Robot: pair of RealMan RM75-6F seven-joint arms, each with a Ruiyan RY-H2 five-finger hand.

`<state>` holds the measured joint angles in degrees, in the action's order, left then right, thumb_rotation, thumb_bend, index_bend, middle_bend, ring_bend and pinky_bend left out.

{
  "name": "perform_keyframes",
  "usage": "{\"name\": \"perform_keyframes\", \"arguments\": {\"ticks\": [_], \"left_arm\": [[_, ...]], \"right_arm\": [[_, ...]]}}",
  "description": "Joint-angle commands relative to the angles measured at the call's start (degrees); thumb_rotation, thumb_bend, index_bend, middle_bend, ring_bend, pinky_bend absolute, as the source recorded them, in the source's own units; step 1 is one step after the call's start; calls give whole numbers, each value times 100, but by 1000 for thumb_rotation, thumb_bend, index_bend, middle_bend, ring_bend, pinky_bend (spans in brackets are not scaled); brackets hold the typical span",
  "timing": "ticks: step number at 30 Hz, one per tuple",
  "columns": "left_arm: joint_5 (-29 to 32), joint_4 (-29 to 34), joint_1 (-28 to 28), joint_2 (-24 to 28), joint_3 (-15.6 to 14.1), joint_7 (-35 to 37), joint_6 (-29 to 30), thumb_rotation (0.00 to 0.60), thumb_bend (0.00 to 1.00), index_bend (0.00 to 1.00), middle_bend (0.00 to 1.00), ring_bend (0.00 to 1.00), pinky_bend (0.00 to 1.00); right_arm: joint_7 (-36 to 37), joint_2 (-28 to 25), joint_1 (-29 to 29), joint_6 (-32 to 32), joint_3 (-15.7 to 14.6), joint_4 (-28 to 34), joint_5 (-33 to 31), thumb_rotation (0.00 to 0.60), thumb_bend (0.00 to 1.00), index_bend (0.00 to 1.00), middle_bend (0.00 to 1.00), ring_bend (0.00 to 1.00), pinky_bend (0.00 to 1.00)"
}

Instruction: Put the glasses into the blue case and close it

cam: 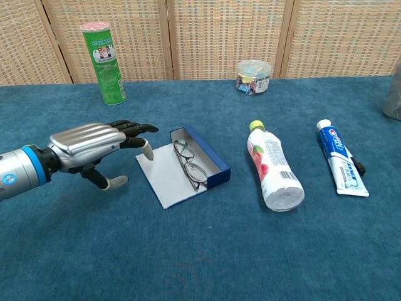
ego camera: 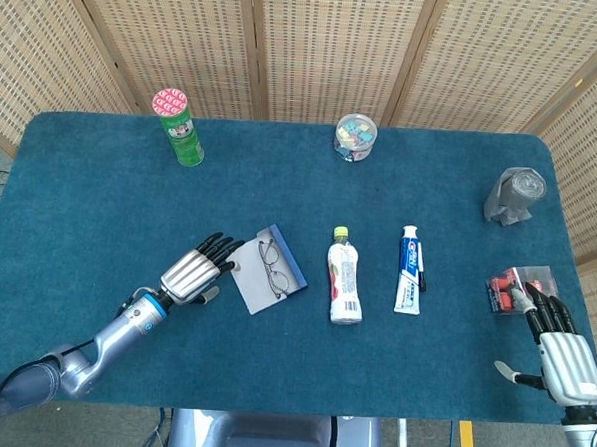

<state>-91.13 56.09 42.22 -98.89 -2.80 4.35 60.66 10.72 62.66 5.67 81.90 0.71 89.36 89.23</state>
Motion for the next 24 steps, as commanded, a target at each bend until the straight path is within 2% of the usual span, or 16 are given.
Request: {"name": "perform_keyframes", "arguments": {"ticks": [1,6,24], "left_arm": [[1,-89,6,-82,31,19,-14,600,408,279,0,0,0],[5,-276,7,-234,59,15,-37,600,409,251,0,0,0],[125,-1047,77,-850,251,163,-188,600,411,251,0,0,0]], "right_arm": [[1,-1,0,0,0,3,-1,600,0,0,0,0,0],[9,-2,0,-1,-1,-1,0,600,0,0,0,0,0],[28,-11,4,-16,-6,-1,-1,600,0,0,0,0,0]]}}
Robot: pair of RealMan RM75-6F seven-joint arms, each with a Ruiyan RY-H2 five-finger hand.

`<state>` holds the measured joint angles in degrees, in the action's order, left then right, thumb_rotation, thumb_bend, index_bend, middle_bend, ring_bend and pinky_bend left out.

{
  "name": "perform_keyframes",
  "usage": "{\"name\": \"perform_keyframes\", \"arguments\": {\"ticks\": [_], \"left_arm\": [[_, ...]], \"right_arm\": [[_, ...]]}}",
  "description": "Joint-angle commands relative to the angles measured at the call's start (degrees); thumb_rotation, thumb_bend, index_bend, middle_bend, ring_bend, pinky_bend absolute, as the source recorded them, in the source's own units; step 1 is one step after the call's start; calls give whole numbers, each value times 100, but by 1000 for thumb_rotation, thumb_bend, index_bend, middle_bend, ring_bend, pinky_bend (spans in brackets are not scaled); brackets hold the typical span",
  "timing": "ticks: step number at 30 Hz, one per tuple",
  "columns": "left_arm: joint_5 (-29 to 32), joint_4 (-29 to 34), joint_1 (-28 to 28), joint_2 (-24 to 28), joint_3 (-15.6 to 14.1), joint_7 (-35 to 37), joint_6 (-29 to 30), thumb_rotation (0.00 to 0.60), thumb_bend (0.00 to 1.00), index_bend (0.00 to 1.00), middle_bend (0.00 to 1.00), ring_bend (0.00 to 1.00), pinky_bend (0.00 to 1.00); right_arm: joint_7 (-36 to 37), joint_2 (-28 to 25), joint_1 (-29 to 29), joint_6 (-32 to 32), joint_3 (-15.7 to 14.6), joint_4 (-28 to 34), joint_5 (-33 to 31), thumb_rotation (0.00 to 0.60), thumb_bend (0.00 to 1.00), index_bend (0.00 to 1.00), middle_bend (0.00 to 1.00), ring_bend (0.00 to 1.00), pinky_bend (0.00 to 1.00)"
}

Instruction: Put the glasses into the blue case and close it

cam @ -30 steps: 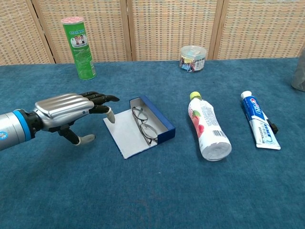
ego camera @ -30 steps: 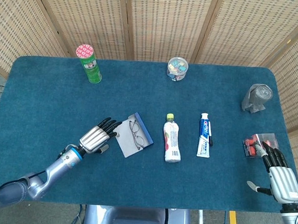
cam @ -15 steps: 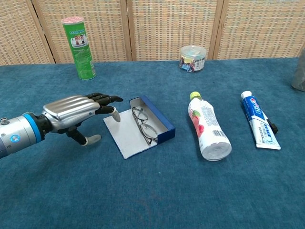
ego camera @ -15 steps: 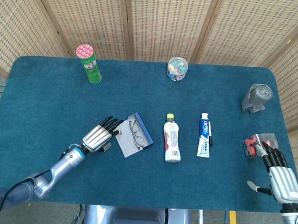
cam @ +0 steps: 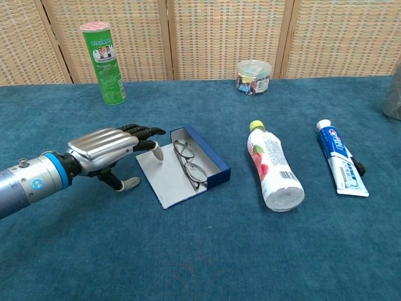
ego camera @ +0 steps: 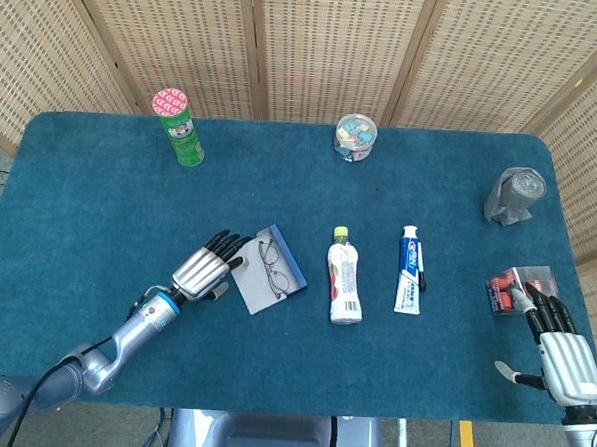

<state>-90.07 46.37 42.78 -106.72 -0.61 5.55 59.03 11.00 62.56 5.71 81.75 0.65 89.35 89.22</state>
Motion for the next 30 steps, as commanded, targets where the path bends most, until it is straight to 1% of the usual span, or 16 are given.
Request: {"name": "perform_keyframes", "arguments": {"ticks": [1,16,19,23,30], "left_arm": [[20,-105,30,-87,40,55,-30,600,411,250,0,0,0],[48,-356,93,-276,87,81,-133,600,417,251,0,0,0],[52,-386,102,-308,93,51,-145,600,449,255,0,0,0],[64,-395,114,-330,106,1,-161,600,504,304,0,0,0],[99,-365,145,-340,171,-63,-151,600,559,357,0,0,0]], "right_arm": [[1,-1,2,-3,0,2,0,600,0,0,0,0,0],[7,-7,2,-8,-2,8,-3,600,0,0,0,0,0],[13,-10,4,-11,-3,10,-3,600,0,0,0,0,0],[25,-8,1,-7,-4,4,0,600,0,0,0,0,0],[37,-11,2,-7,-6,5,4,600,0,0,0,0,0]]}}
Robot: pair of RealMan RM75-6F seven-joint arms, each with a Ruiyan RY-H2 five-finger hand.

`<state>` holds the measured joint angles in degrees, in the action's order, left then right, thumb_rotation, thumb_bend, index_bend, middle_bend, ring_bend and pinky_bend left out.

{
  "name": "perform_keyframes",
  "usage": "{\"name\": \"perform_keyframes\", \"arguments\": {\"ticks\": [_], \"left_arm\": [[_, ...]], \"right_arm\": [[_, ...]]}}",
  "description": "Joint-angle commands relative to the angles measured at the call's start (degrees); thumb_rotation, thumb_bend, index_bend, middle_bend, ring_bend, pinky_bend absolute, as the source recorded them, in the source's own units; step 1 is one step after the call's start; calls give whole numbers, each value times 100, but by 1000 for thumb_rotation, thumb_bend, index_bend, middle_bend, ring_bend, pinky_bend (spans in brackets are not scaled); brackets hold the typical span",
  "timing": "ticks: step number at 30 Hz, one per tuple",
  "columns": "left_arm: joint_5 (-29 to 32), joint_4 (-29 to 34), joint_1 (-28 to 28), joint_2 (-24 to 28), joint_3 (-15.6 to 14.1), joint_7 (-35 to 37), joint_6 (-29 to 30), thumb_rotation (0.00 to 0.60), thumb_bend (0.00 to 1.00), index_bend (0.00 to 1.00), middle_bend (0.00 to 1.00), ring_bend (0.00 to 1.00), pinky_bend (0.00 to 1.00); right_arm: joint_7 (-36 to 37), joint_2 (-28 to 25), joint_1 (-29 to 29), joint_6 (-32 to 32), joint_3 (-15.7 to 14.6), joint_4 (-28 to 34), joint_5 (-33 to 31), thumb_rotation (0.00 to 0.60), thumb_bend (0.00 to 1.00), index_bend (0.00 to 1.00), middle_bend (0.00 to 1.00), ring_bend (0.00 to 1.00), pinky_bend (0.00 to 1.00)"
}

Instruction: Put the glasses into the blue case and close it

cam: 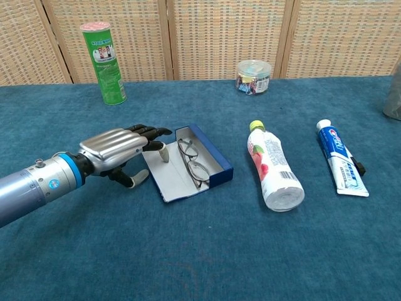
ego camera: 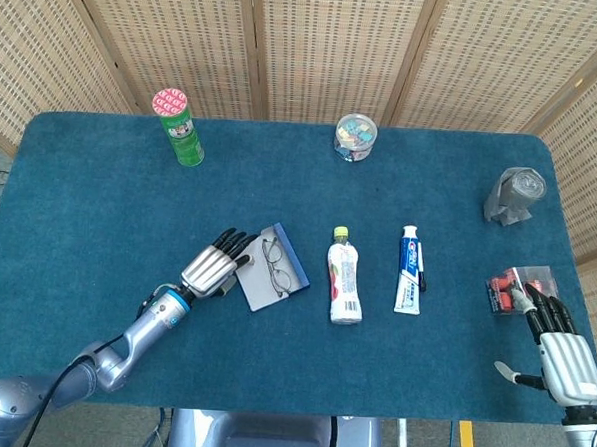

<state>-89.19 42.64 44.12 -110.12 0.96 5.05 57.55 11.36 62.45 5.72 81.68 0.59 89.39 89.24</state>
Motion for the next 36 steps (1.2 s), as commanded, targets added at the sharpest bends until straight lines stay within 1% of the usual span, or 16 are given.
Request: {"name": "perform_keyframes", "arguments": {"ticks": [1,9,14,17,21,27,30,34,36], "left_arm": [[17,15,15,0,26,-26,-2,600,563,369,0,0,0],[105,129,130,15,188,-131,-36,600,580,421,0,0,0],[161,228,209,37,268,-252,-106,600,577,432,0,0,0],[219,288,274,43,341,-370,-177,600,577,437,0,0,0],[397,419,401,24,508,-635,-371,600,577,445,0,0,0],[573,495,437,-13,588,-856,-518,600,574,488,0,0,0],[627,530,433,-4,591,-884,-574,600,572,554,0,0,0],[592,627,401,73,548,-900,-504,600,573,702,0,0,0],[545,713,364,148,509,-892,-420,600,573,746,0,0,0]], "right_arm": [[1,-1,0,0,0,3,1,600,0,0,0,0,0],[19,-6,2,-7,-5,-3,5,600,0,0,0,0,0],[16,-9,3,-11,-7,1,5,600,0,0,0,0,0],[18,-10,3,-10,-7,2,6,600,0,0,0,0,0],[33,-16,8,-24,-10,2,4,600,0,0,0,0,0],[51,-19,11,-30,-12,-4,6,600,0,0,0,0,0],[63,-20,11,-30,-12,-5,7,600,0,0,0,0,0],[87,-25,12,-31,-13,-6,8,600,0,0,0,0,0],[87,-27,13,-31,-14,-3,9,600,0,0,0,0,0]]}}
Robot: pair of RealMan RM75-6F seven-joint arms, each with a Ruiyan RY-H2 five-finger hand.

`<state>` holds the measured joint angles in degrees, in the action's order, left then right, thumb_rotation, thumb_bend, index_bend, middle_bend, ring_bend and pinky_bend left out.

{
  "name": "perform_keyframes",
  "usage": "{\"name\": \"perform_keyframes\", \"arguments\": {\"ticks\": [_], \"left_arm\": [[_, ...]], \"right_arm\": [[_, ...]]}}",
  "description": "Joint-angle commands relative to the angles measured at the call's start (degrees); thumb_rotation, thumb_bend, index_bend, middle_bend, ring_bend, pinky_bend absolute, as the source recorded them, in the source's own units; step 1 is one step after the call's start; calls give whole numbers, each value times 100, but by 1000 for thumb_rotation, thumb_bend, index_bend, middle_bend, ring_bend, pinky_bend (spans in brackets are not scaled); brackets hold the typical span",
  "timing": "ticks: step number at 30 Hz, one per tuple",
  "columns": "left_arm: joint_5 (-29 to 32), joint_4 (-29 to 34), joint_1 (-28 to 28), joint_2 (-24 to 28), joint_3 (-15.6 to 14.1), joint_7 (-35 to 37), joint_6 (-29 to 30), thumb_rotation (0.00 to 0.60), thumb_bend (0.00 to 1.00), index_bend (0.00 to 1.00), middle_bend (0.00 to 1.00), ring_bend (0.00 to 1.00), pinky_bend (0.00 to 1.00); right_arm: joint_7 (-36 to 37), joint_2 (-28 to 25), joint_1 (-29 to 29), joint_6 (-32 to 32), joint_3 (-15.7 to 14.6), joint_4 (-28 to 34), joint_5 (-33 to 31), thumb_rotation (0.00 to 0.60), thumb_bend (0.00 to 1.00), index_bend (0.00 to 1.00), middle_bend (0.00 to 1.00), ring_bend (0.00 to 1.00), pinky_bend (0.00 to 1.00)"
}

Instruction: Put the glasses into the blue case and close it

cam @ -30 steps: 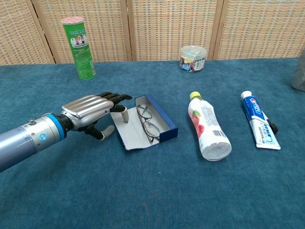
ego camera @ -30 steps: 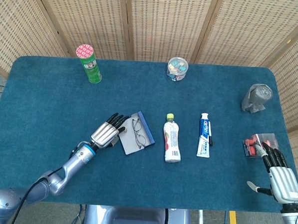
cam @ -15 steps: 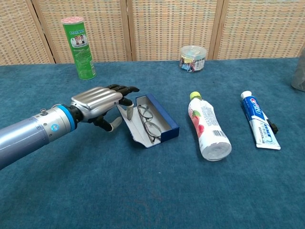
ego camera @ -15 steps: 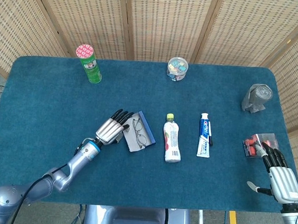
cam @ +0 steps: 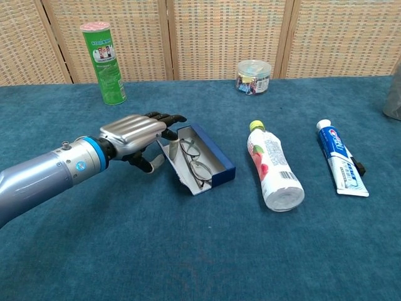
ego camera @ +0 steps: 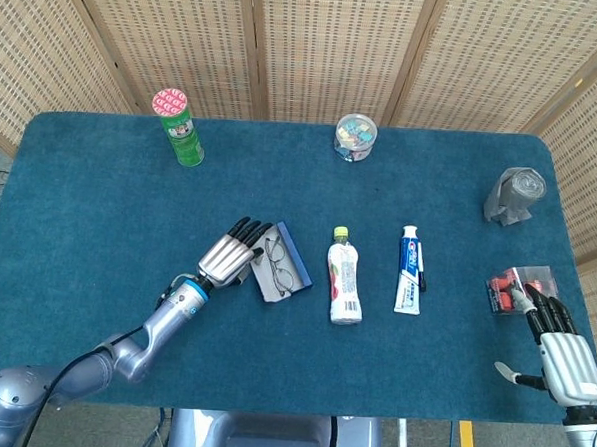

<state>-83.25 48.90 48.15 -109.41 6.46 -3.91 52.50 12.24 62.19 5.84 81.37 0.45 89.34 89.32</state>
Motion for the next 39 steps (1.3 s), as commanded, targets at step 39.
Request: {"name": "perform_keyframes", "arguments": {"ticks": [39], "left_arm": [[-952,1776,-1371,2355,-1256,299,1277,600,568,802,0,0,0]], "right_arm": [[-104,11,-16,27,10,53,-16,600,0,0,0,0,0]]}}
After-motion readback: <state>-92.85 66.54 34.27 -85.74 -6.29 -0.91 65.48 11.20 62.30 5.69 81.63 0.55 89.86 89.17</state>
